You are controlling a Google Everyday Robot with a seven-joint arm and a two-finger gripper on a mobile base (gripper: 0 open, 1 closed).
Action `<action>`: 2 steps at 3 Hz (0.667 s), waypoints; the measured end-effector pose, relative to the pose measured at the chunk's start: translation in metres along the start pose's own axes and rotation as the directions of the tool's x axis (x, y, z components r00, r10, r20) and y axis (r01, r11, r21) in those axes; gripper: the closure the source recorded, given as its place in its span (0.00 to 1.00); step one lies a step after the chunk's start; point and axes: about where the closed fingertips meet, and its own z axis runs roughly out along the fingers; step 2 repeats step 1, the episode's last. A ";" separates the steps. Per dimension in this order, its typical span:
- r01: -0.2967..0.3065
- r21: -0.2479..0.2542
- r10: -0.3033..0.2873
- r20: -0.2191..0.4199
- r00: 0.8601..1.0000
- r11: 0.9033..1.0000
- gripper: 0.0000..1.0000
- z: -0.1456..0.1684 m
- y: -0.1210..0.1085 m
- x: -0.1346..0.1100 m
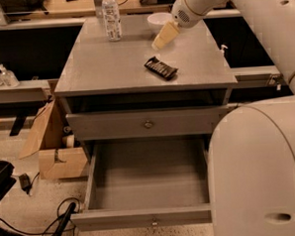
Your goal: Pick rxbar chocolate from middle drawer and place on counter
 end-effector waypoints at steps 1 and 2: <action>0.000 -0.003 0.000 -0.001 1.000 1.000 0.00 0.002 0.001 0.000; 0.000 -0.003 0.000 -0.001 1.000 1.000 0.00 0.002 0.001 0.000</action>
Offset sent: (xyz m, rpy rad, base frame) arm 0.0000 0.0000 0.0000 0.0000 0.0000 0.0000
